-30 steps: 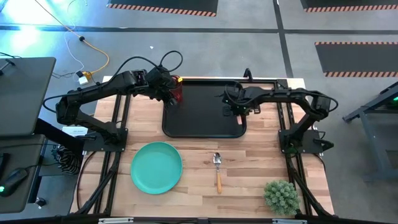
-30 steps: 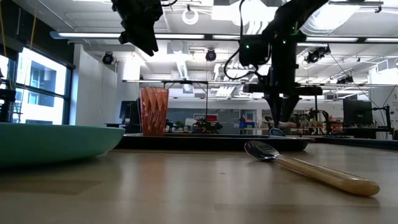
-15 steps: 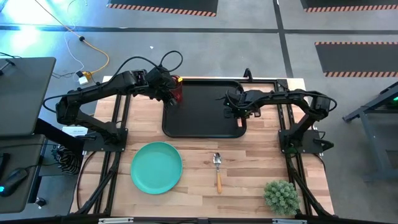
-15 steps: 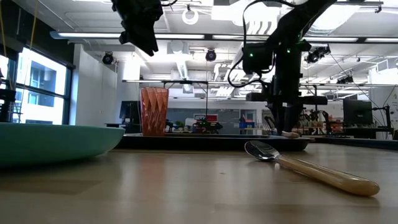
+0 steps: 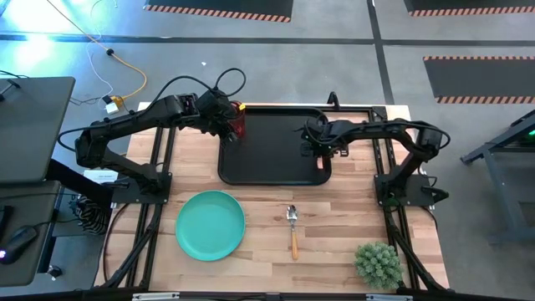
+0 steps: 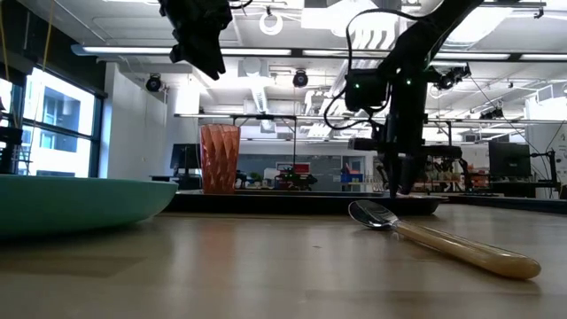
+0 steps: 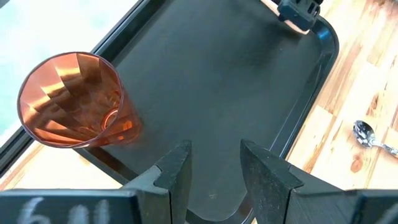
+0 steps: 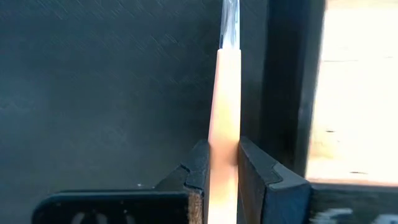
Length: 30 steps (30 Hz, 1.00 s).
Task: Pick and place plate/cup/fork/spoon on tray
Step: Put the orange fork on the right of the black tray
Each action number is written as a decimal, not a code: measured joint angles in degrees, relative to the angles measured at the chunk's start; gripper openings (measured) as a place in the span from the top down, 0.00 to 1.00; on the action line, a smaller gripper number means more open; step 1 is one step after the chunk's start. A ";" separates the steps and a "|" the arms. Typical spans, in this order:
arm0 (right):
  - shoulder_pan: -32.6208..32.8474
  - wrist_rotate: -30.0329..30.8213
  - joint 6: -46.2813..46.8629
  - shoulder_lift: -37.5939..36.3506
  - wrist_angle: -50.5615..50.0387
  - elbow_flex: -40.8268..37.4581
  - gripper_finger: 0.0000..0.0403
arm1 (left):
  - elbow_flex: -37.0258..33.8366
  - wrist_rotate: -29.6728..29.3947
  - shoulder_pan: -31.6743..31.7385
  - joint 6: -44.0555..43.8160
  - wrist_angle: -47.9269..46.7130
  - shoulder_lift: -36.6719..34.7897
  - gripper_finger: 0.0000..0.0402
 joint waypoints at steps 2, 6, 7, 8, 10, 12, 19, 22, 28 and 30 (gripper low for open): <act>0.00 -0.65 -0.22 0.72 0.26 0.00 0.91 | 0.00 0.00 0.00 0.01 -0.01 0.00 0.69; 0.28 -1.36 -0.82 1.97 0.35 0.00 0.91 | 0.00 0.00 -0.02 0.01 -0.02 0.00 0.69; 0.27 -1.55 -1.21 2.18 0.47 0.02 0.91 | 0.00 0.00 0.00 0.01 -0.02 0.00 0.69; 0.26 -1.77 -1.43 2.20 0.48 0.07 0.91 | 0.00 0.00 -0.01 0.02 -0.02 0.00 0.69; 0.26 -1.89 -1.49 2.19 0.66 0.07 0.90 | 0.00 0.00 -0.01 0.01 -0.02 0.00 0.69; 0.26 -1.81 -1.60 2.19 0.90 0.07 0.90 | 0.00 0.00 0.00 0.01 -0.02 0.00 0.69; 0.26 -1.94 -2.77 2.17 0.98 0.07 0.87 | 0.00 0.00 0.00 0.01 -0.02 0.00 0.69; 0.26 -1.94 -3.13 2.17 0.98 0.04 0.81 | 0.00 0.00 -0.02 0.01 -0.02 0.00 0.69; 0.26 -1.94 -3.15 2.18 1.00 0.04 0.73 | 0.00 0.00 0.00 0.01 -0.02 0.00 0.69; 0.26 -1.95 -3.15 2.17 1.01 0.04 0.72 | 0.00 0.00 0.00 0.01 -0.02 0.00 0.69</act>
